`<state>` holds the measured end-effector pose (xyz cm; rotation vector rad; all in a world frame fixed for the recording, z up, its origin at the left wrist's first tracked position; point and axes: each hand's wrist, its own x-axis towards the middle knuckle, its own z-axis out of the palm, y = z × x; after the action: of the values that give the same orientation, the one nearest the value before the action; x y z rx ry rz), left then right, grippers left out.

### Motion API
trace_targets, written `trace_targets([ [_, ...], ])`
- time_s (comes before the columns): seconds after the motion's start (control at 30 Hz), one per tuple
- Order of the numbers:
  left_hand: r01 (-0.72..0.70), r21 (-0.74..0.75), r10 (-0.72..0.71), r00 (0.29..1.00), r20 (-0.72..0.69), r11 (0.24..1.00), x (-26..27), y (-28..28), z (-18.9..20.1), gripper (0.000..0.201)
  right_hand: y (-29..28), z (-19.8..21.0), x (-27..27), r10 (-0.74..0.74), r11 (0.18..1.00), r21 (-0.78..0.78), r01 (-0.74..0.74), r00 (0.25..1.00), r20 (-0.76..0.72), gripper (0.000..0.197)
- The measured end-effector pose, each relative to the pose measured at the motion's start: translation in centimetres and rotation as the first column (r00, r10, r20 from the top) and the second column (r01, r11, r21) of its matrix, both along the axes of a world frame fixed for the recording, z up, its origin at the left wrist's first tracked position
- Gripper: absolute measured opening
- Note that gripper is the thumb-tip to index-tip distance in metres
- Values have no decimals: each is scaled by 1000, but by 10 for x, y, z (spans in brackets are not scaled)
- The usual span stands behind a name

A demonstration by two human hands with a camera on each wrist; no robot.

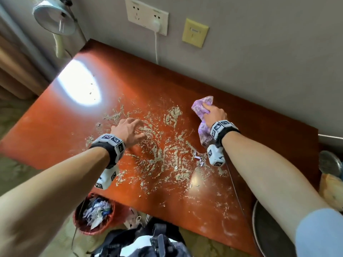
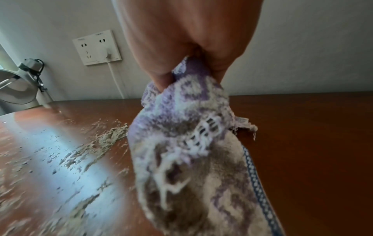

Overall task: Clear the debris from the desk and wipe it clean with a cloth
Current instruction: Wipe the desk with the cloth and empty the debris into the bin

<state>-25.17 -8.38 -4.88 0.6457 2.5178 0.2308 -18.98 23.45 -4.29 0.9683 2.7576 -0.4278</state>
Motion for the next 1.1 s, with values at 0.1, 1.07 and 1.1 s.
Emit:
trace_targets([
  [0.1,-17,12,17,1000,12,1000,-6,11,-5,47,4,-6,-22,28,1000,-2,-28,1000,0,53],
  [1.07,23,11,-23,999,-22,1000,-13,-23,-2,48,-116,-42,-20,536,841,-216,-496,820,203,71],
  [1.1,30,12,-30,999,-19,999,-11,-24,-2,47,-115,-40,-17,520,848,-224,-480,834,183,71],
])
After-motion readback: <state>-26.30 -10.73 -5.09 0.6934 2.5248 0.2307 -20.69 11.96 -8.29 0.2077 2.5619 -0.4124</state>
